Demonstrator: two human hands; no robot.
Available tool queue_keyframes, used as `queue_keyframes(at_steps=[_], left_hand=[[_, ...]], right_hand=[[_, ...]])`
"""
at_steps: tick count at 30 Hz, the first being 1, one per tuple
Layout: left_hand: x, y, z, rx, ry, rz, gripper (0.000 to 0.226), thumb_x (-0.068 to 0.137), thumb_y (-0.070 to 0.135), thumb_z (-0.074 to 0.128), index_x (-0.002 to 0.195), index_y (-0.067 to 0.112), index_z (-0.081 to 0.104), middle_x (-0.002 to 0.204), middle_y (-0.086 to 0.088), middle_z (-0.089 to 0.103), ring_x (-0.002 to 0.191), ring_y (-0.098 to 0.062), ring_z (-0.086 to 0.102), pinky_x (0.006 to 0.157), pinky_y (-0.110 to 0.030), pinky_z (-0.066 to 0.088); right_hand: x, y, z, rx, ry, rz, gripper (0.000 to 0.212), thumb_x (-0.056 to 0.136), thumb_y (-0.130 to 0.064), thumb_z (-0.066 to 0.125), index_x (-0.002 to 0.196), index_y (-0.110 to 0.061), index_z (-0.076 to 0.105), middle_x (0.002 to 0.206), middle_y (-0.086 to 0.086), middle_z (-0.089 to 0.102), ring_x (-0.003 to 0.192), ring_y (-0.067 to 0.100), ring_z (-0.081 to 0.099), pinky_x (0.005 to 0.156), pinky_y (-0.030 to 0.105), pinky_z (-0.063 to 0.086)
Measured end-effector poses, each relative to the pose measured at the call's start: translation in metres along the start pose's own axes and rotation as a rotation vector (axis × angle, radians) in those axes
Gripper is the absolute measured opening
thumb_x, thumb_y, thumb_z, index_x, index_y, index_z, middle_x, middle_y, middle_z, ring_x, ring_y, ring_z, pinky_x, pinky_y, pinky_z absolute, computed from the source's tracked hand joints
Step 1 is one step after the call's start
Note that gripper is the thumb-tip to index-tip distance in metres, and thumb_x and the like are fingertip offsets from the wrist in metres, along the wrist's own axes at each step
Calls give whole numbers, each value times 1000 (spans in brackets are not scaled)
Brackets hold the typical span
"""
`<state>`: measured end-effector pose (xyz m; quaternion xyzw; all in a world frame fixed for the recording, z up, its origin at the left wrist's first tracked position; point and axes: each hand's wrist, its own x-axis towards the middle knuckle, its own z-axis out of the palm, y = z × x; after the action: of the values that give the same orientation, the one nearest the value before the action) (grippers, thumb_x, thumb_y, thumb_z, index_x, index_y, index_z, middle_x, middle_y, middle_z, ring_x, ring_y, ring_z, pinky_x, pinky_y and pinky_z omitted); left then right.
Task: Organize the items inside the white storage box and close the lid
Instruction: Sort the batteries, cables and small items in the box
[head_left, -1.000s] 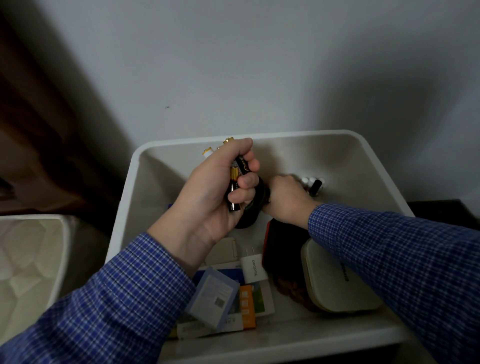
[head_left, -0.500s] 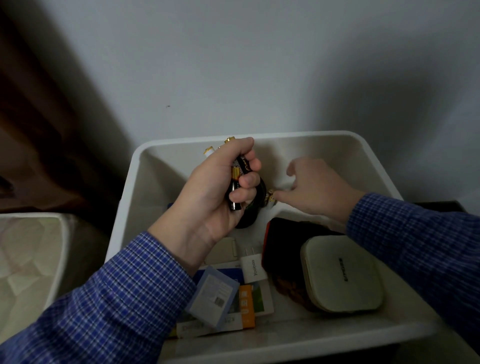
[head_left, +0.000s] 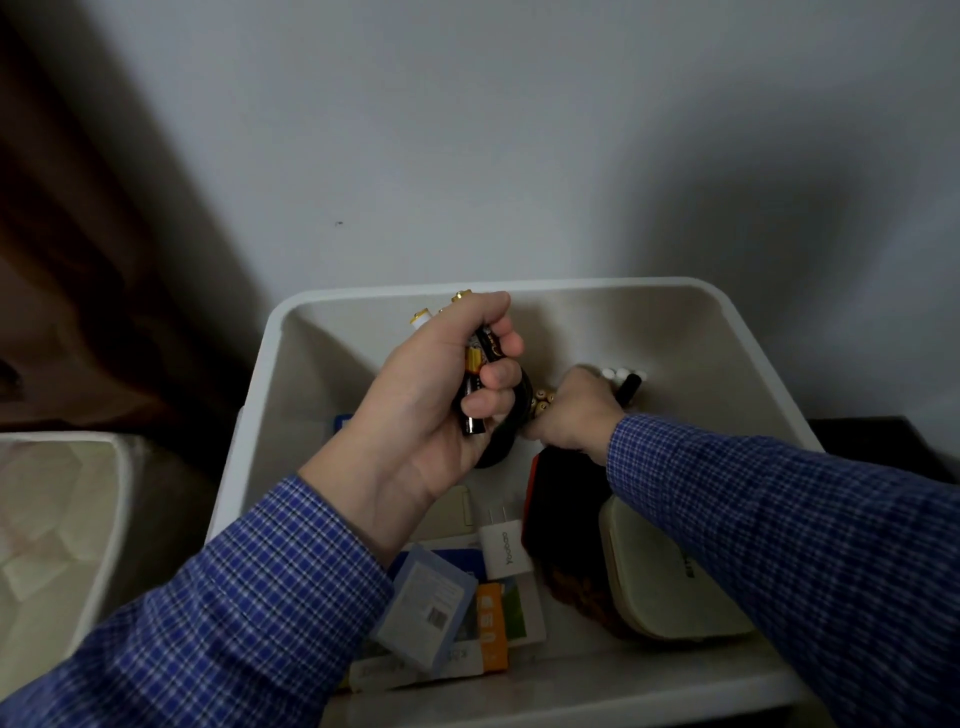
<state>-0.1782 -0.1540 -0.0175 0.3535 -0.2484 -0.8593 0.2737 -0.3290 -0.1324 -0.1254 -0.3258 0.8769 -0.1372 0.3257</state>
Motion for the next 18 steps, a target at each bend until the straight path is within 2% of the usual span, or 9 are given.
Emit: queue_keyframes(at_steps=[3,6,11,15,18], left_hand=[[0,0,0,-9,0,-2,25,98,18,53,74,12,49,63,-3,49,36,-4,34,25,-12,21],[1,-1,1,-5,-1,-3,24,97,18,53,75,12,49,64,-3,49,37,-4,34,25,-12,21],[0,0,0,2,-11,-1,25,97,18,53,74,12,48,64,-3,49,37,-5,34,25,-12,21],[0,0,0,5,-10,-9,24,97,17,53,74,13,48,63,-3,50,37,-5,34,25,-12,21],[0,0,1,6,-4,-9,24,97,17,54,74,13,48,62,-2,50,37,-5,35,25,-12,22]], right_hand=[[0,3,3,19,13,8,47,71,-25,88,106,-4,63,105,10,69,92,23,67,68,24,47],[0,5,3,31,6,21,56,71,-31,88,113,-3,63,105,9,68,93,22,66,69,24,46],[3,7,7,64,26,45,51,73,-25,87,112,-2,64,104,10,69,93,23,66,69,24,45],[7,7,10,81,21,66,39,77,-17,83,108,-1,66,105,13,72,97,25,70,77,29,57],[9,6,11,84,41,64,31,78,-13,79,103,-1,67,101,13,73,94,26,71,79,31,59]])
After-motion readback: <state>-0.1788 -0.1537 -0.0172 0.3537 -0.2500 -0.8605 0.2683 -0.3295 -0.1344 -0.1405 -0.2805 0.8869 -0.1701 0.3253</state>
